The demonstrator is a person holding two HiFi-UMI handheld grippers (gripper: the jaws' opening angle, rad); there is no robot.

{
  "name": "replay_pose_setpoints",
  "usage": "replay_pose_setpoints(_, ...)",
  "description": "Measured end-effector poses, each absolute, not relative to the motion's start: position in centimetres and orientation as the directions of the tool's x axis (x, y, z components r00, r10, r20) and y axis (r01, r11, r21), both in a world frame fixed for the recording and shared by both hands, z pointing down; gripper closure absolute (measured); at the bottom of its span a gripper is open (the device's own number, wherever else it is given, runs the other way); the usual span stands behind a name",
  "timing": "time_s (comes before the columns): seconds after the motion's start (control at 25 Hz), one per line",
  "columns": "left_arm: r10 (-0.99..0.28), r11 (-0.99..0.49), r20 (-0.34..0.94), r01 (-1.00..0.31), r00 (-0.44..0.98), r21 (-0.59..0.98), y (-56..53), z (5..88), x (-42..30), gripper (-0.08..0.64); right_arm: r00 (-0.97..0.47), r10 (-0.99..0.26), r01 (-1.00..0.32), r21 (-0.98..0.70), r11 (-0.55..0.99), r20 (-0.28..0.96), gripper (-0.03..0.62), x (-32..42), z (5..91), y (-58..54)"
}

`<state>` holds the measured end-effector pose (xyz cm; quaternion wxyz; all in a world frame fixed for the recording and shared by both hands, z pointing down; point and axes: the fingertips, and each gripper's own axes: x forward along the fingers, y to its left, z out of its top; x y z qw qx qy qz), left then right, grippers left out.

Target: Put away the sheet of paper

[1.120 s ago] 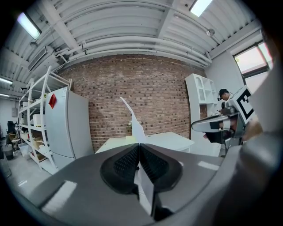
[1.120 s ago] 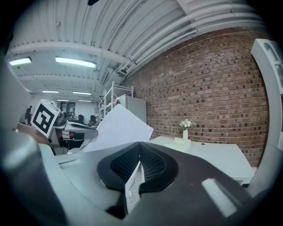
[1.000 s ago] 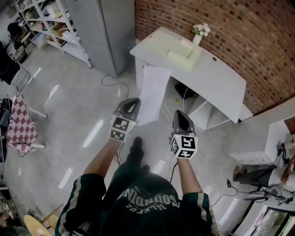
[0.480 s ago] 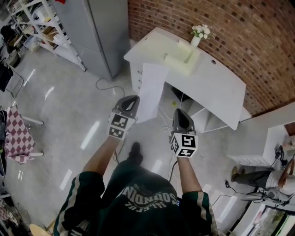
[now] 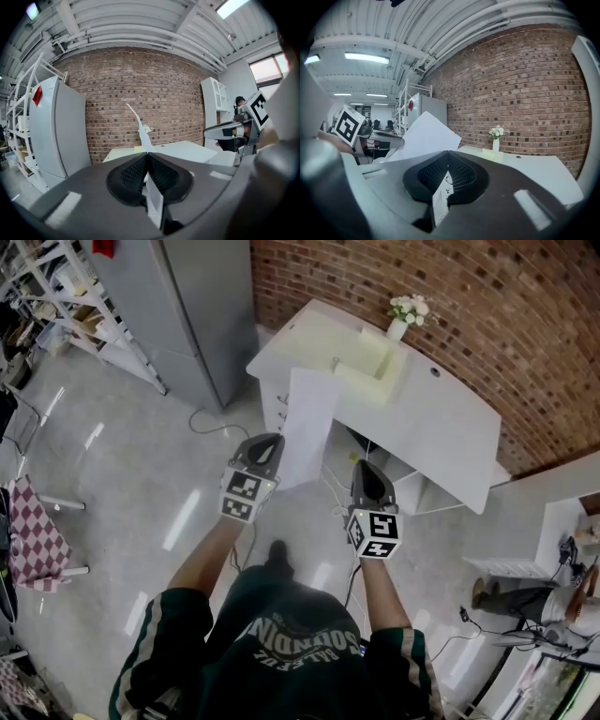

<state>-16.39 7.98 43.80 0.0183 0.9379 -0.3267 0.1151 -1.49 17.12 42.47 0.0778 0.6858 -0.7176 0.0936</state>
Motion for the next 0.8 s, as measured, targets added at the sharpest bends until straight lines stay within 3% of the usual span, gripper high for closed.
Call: replay_pose_setpoints(0.8, -0.577, -0.807, 0.243, -0.590, 0.779, -0.024, -1.3, 45.6, -13.8, 0.545, -0.026, -0.969, -0.998, -0.063, 0.011, 0.246, 0.592, 0.5, 43.8, 8.3)
